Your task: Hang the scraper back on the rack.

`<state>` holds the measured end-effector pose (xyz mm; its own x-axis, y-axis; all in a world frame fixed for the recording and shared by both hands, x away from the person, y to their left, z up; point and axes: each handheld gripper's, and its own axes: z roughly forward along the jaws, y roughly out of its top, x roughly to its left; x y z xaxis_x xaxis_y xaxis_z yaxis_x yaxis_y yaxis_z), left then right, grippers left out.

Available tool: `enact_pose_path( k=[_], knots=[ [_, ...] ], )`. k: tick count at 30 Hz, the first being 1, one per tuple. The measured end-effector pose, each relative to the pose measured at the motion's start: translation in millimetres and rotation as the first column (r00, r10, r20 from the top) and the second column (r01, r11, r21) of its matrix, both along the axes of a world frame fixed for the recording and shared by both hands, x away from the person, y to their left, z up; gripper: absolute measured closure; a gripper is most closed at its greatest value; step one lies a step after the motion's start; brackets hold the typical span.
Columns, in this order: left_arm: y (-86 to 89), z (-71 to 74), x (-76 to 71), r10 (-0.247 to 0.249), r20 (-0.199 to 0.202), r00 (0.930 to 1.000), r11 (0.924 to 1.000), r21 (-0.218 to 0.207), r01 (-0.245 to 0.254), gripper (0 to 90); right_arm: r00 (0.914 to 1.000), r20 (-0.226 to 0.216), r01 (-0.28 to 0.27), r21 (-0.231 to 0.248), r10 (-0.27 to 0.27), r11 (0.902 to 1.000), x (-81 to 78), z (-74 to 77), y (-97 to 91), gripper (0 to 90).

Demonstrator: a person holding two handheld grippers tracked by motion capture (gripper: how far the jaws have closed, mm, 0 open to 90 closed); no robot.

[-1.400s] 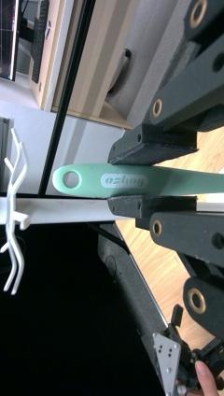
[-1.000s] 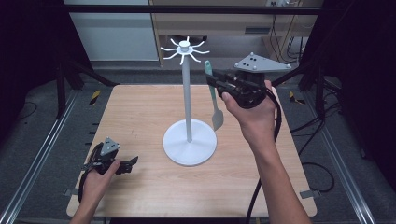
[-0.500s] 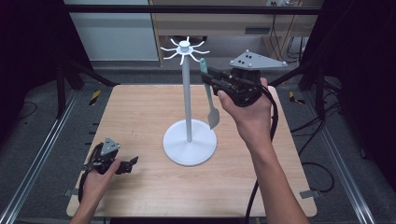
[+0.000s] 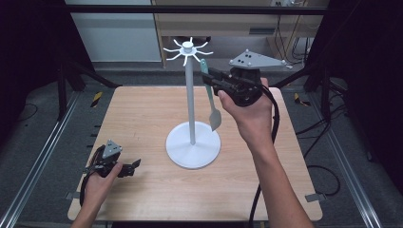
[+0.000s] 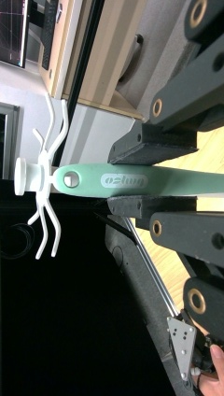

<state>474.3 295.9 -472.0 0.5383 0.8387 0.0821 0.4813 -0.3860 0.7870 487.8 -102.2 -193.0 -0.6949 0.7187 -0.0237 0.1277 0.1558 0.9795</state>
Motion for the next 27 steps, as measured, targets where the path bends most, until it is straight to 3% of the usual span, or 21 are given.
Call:
enact_pose_path(
  k=[27],
  knots=[
    [-0.2, -0.4, 0.1, 0.0, -0.002, 1.0, 1.0, 0.0, 0.0, 3.2, 0.9999, 0.002, 0.012, -0.014, -0.012, 0.9998, 3.8, -3.2, 7.2, 74.1]
  ],
)
